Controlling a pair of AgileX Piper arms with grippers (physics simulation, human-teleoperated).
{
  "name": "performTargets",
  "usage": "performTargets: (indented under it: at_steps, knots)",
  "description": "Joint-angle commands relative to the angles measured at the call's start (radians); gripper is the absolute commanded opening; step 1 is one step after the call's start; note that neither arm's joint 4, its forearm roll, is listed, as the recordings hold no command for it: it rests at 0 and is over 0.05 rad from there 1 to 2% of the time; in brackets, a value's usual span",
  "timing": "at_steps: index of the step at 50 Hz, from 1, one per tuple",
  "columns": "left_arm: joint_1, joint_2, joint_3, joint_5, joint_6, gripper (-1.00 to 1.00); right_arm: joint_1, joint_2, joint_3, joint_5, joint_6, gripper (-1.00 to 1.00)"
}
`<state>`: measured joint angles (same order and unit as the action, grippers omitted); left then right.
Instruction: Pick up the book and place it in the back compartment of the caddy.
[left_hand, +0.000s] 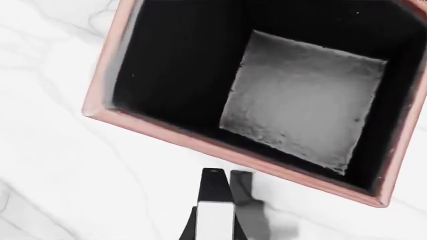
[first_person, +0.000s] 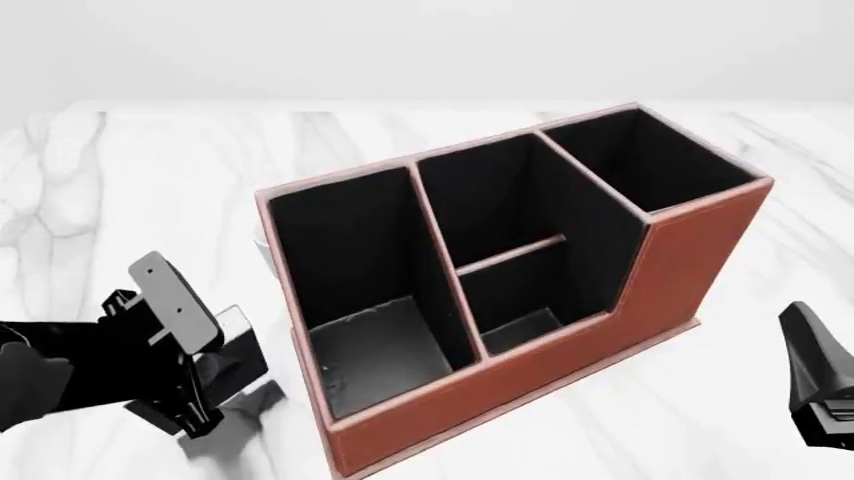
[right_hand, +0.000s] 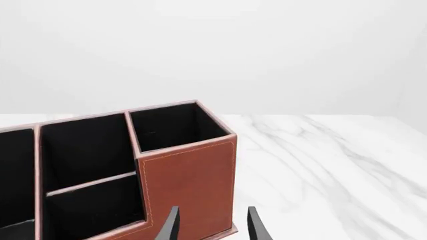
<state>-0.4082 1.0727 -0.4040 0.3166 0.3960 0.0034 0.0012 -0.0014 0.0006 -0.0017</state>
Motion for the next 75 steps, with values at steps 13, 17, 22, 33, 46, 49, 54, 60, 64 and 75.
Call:
performTargets:
  at_steps: [13, 17, 22, 33, 46, 49, 54, 60, 64, 75]
  knots:
    - [-0.013, -0.132, 0.068, 0.112, -0.028, -1.0, 0.0, 0.0, 0.0, 0.0, 0.0, 1.0]
    - [-0.011, -0.188, 0.059, 0.173, -0.029, -1.0, 0.0, 0.0, 0.0, 0.0, 0.0, 1.0]
    - [-0.028, -0.295, 0.018, 0.313, -0.046, -1.0, 0.0, 0.0, 0.0, 0.0, 0.0, 1.0]
    - [-0.046, -0.372, -0.246, 0.563, -0.007, -1.0, 0.0, 0.0, 0.0, 0.0, 0.0, 1.0]
    - [-0.157, -0.327, -0.448, 0.706, -0.025, -1.0, 0.0, 0.0, 0.0, 0.0, 0.0, 1.0]
    - [-0.163, -0.304, -0.486, 0.726, -0.011, -1.0, 0.0, 0.0, 0.0, 0.0, 0.0, 1.0]
    - [-0.181, -0.273, -0.561, 0.768, 0.007, -1.0, 0.0, 0.0, 0.0, 0.0, 0.0, 1.0]
    - [-0.22, -0.255, -0.622, 0.816, -0.008, -1.0, 0.0, 0.0, 0.0, 0.0, 0.0, 1.0]
    - [-0.234, -0.234, -0.677, 0.839, 0.02, -1.0, 0.0, 0.0, 0.0, 0.0, 0.0, 1.0]
    - [-0.266, -0.124, -0.889, 0.881, 0.077, -1.0, 0.0, 0.0, 0.0, 0.0, 0.0, 1.0]
